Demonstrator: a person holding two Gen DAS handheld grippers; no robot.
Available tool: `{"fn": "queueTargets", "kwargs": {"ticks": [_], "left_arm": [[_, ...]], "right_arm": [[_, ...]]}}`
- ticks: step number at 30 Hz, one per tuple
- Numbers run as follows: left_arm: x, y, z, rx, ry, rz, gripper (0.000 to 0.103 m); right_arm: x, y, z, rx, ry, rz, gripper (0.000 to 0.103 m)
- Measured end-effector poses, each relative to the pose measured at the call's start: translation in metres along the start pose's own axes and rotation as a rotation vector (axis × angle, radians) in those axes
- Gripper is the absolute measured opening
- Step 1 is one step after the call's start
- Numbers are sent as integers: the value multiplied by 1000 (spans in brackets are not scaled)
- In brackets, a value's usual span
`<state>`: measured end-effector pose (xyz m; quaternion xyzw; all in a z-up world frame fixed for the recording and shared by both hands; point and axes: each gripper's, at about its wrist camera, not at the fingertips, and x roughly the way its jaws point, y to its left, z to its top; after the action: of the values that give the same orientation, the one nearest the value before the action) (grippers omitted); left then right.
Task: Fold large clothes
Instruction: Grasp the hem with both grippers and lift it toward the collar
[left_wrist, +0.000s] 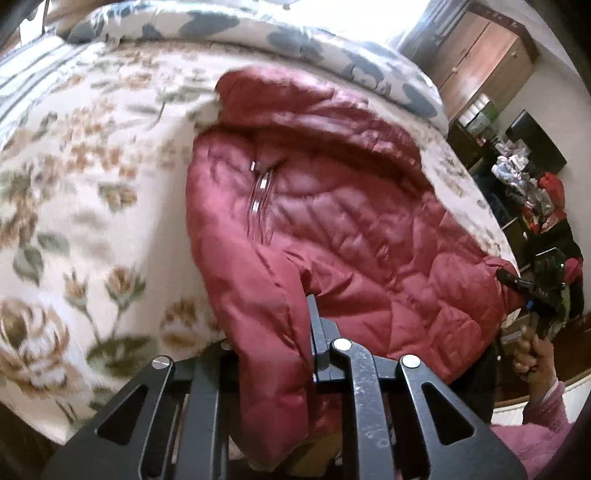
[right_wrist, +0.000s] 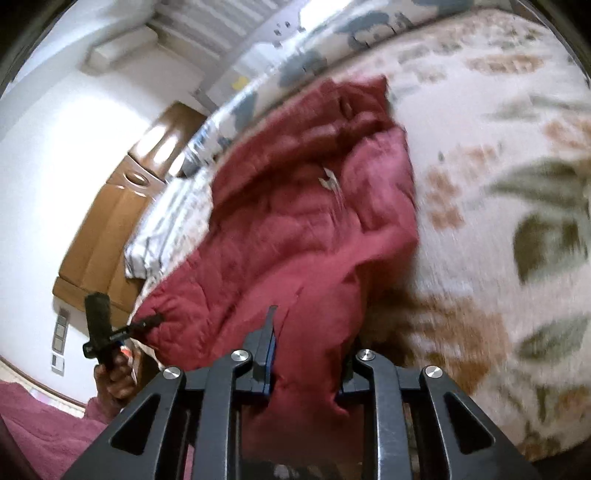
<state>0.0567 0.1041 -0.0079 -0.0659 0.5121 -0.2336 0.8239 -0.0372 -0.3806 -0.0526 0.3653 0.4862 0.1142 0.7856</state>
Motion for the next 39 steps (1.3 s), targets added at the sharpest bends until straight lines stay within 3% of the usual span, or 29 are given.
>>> {"fn": "queueTargets", "kwargs": {"ticks": [8, 13, 30, 39], "left_arm": [[-12, -7, 50, -24, -133, 24, 15], [-3, -17, 78, -13, -181, 111, 15], [31, -20, 170, -45, -246, 211, 19], [62, -19, 226, -62, -274, 262, 19]], "right_arm": [[8, 24, 48, -79, -113, -36, 22], [17, 33, 76, -116, -175, -115, 22], [51, 38, 159, -111, -300, -206, 23], [82, 21, 207, -68, -337, -268, 23]]}}
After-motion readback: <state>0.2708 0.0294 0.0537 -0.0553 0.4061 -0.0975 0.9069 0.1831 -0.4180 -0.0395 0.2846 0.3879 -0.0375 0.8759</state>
